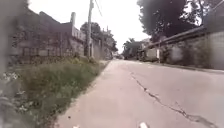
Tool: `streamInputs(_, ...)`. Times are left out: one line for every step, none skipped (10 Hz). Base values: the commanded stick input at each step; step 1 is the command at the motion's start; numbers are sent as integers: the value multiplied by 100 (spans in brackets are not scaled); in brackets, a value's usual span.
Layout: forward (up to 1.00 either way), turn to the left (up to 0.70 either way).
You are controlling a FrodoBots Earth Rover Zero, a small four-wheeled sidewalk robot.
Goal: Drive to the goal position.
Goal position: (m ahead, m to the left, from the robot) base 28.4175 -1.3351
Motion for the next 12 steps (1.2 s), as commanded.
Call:
streamInputs(70,0)
streamInputs(70,0)
streamInputs(70,0)
streamInputs(70,0)
streamInputs(70,0)
streamInputs(70,0)
streamInputs(70,0)
streamInputs(70,0)
streamInputs(70,0)
streamInputs(70,0)
streamInputs(70,0)
streamInputs(70,0)
